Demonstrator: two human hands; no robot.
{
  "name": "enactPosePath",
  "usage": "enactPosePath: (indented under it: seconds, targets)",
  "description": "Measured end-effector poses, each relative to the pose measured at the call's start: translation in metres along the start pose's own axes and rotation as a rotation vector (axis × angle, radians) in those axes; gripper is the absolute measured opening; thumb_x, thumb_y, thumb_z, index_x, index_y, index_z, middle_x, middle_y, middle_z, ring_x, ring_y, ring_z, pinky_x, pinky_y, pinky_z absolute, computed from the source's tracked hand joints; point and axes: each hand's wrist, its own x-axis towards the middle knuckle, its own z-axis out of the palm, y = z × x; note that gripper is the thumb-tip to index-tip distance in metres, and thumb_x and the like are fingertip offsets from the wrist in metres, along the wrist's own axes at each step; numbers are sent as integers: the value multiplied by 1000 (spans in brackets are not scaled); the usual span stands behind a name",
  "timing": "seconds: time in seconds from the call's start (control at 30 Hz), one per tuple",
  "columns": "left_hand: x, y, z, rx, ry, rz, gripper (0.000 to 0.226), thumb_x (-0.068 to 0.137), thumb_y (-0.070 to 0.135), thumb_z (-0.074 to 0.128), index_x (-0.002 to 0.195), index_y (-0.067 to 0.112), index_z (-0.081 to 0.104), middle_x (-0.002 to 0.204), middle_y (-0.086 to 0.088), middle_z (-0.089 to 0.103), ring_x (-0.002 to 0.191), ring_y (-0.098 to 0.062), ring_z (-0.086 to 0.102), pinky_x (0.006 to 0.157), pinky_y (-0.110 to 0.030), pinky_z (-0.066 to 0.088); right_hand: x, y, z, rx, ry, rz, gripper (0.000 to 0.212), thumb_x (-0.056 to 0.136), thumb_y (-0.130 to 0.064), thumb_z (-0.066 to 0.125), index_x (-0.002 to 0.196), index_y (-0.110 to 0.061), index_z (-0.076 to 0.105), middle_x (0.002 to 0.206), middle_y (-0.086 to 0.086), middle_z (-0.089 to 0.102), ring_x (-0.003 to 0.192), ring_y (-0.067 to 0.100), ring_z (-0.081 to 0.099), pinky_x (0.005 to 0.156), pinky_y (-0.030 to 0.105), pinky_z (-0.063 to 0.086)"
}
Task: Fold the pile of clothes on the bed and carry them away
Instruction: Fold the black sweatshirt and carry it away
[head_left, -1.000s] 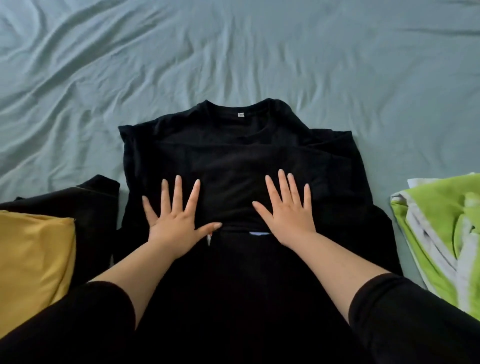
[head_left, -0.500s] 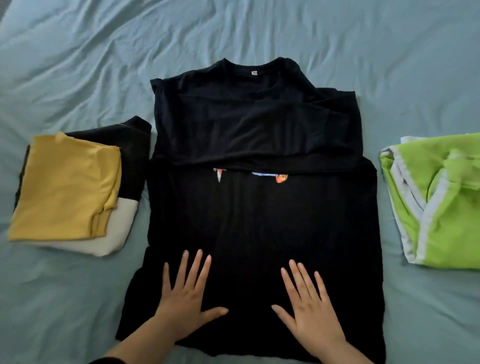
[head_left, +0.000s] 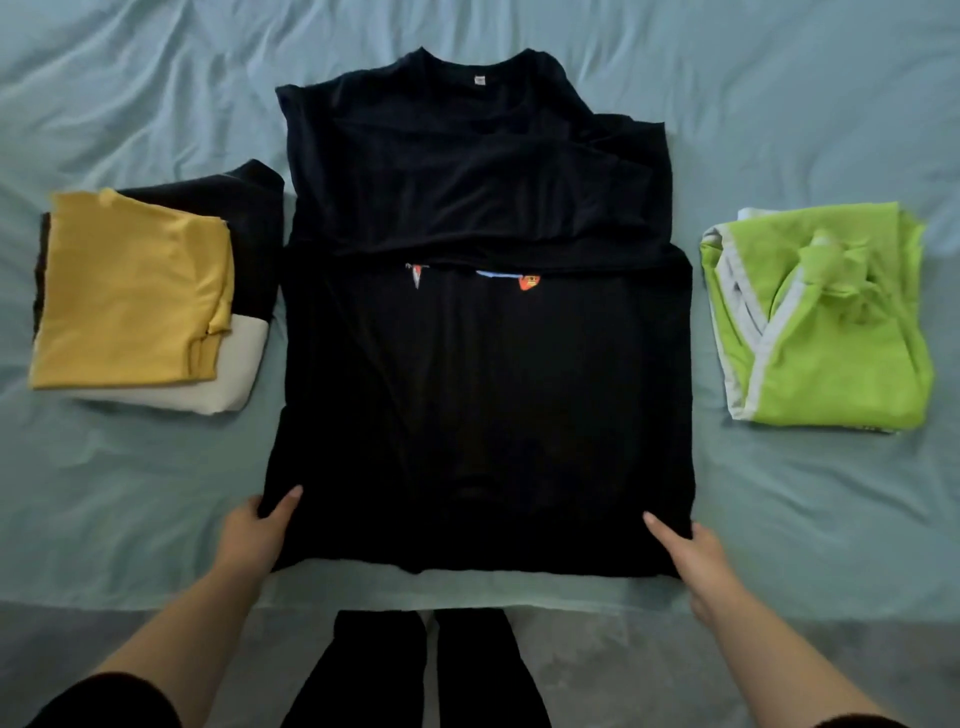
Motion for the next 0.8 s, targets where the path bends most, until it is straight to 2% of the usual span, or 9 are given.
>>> enactPosePath:
  seconds: [0.13, 0.3, 0.37, 0.43, 0.5, 0.6, 0.67, 0.73, 0.8]
  targets:
    - [2, -19, -21, 4, 26, 76, 32, 97, 20, 55, 114, -6, 62, 108, -24, 65, 103, -38, 61, 88, -45, 46, -2, 10, -21, -28, -18, -24, 40, 92, -26, 62, 125, -3, 59, 116, 13, 65, 109, 31, 61, 102, 49, 45]
    - [6, -50, -44, 105, 50, 160, 17, 97, 16, 55, 97, 1, 63, 90, -24, 67, 76, -30, 59, 66, -41, 42, -8, 15, -47, -142, 37, -132, 21, 93, -31, 59, 100, -12, 64, 99, 12, 69, 95, 30, 65, 87, 45, 52]
    - [10, -55, -41, 142, 41, 156, 16, 96, 16, 56, 89, 3, 61, 81, -20, 65, 72, -30, 58, 61, -40, 39, -6, 18, -41, -137, 49, -108, 18, 94, -27, 59, 98, -10, 62, 100, 16, 68, 95, 33, 64, 86, 49, 52]
    - [12, -55, -33, 99, 33, 83, 22, 96, 17, 57, 93, -4, 61, 73, -14, 60, 71, -32, 58, 58, -38, 40, -4, 21, -31, -100, 91, -55, 20, 94, -25, 59, 101, -6, 61, 106, 21, 66, 98, 37, 63, 90, 55, 50]
    - [11, -52, -21, -110, 35, -74, 33, 94, 22, 61, 106, -8, 60, 77, -12, 59, 70, -27, 56, 60, -37, 43, -4, 26, -19, 153, 98, 50, 29, 92, -22, 62, 115, -3, 60, 115, 18, 64, 106, 34, 61, 95, 52, 49]
    - [-8, -46, -2, -697, 0, -423, 52, 90, 43, 61, 129, 10, 52, 118, -9, 58, 110, -26, 57, 92, -44, 48, -19, 38, 1, 720, -31, 279, 41, 89, -26, 65, 127, -13, 55, 120, 6, 64, 106, 20, 61, 93, 35, 48]
    - [-25, -47, 11, -938, -53, -557, 62, 88, 56, 54, 139, 21, 45, 137, -1, 51, 130, -18, 46, 109, -35, 37, -32, 41, 18, 849, -96, 366, 41, 82, -36, 69, 118, -18, 60, 114, 2, 67, 102, 15, 62, 90, 29, 45]
    - [-37, -53, 24, -1096, -118, -612, 66, 85, 61, 53, 139, 23, 46, 139, 2, 51, 133, -13, 44, 113, -30, 32, -39, 41, 33, 907, -129, 380, 43, 75, -40, 72, 111, -18, 63, 109, 3, 71, 102, 15, 64, 88, 30, 47]
    - [-41, -58, 35, -1150, -178, -639, 53, 86, 51, 59, 130, 20, 54, 134, 2, 56, 129, -12, 48, 111, -29, 36, -42, 36, 43, 950, -139, 398, 40, 78, -36, 72, 111, -15, 64, 107, 6, 72, 104, 17, 65, 84, 32, 49]
